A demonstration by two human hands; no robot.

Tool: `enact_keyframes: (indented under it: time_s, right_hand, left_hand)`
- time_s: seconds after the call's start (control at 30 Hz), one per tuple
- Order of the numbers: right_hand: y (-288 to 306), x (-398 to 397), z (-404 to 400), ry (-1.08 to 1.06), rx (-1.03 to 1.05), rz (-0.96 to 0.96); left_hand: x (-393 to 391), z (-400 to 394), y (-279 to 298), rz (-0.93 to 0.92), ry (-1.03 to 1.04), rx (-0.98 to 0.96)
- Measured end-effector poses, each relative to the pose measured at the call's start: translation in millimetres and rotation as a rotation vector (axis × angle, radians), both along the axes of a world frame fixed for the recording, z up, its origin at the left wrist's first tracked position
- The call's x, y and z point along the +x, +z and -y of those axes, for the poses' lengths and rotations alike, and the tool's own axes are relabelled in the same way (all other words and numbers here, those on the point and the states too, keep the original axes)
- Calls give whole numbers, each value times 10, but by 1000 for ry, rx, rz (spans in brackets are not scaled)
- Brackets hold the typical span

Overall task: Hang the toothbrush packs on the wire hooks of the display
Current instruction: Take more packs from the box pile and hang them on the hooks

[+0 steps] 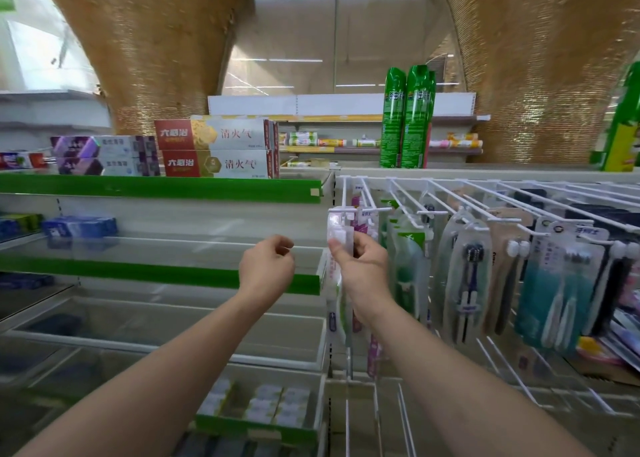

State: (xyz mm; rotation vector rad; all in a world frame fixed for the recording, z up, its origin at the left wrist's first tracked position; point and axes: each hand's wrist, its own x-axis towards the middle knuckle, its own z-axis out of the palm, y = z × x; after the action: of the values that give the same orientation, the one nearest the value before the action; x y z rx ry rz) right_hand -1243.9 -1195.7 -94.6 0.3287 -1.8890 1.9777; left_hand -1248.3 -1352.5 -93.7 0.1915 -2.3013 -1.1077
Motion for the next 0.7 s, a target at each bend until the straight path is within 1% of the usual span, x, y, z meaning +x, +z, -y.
enact_keyframes:
  time_s: [0.1,0.27,0.47,0.6,0.7]
  right_hand:
    - [-52,-57,6,-67,16,21]
    - [-108,-236,59,-227,264,156]
    - [-157,-303,56,-268,460,214]
    - [-216,-238,4,-254,416,241]
    - [-268,-173,-38,-245,453,221]
  left_hand:
    - [-30,-55,-24,-18,-25,2]
    - [-45,-125,-8,-48,-54,5]
    - [-10,-164,-27,-65,-46,-28]
    - [38,-203,-79,-112,-69,-126]
    - [60,-260,-105,-130,-91,-224]
